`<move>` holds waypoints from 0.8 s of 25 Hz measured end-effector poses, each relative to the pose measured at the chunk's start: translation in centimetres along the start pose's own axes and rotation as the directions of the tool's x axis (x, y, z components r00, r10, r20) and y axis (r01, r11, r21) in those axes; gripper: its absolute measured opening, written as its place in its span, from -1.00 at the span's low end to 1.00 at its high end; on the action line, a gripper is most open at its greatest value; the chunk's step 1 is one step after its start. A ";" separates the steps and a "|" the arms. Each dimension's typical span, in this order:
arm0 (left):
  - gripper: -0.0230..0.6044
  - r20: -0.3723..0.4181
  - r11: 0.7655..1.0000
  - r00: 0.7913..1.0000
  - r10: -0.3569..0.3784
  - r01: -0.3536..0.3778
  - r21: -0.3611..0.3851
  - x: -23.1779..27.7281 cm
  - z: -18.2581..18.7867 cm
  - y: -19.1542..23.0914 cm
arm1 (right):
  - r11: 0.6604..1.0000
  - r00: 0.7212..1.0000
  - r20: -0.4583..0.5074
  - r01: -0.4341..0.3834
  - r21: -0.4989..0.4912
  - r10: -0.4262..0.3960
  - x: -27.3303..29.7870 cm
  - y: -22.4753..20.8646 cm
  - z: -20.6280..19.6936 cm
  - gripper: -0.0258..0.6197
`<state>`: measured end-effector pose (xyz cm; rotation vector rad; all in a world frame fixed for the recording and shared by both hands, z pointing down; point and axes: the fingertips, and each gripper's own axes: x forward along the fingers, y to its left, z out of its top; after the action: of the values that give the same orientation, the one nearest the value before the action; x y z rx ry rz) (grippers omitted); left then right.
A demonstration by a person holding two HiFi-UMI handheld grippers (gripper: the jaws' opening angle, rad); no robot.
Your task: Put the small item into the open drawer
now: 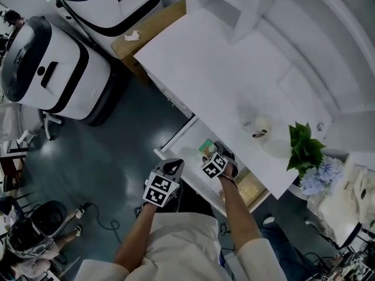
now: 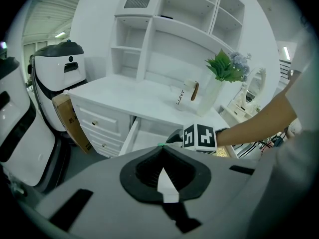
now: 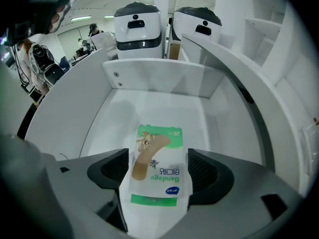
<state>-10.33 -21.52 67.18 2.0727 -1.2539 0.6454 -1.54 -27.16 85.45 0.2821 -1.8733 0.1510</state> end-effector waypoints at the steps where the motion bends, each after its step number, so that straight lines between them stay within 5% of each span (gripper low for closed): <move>1: -0.88 0.000 1.000 1.000 -0.001 0.001 0.001 0.0 0.0 0.0 | 1.000 1.000 0.002 0.005 0.002 -0.005 -0.1 -0.1 0.1 0.24; 11: -0.88 0.014 0.999 1.000 -0.017 0.017 0.031 -0.3 0.4 -0.6 | 0.986 0.998 0.046 0.025 0.162 -0.033 -2.2 1.0 -0.5 0.25; 20: -0.88 0.020 0.996 0.999 -0.044 0.042 0.076 -0.5 1.4 -1.9 | 0.899 0.979 0.147 0.063 0.434 -0.140 -7.5 0.9 -1.0 0.25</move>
<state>-8.66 -21.53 65.43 2.1672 -1.2106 0.6621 1.30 -25.18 78.72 0.7155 -1.9810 0.4839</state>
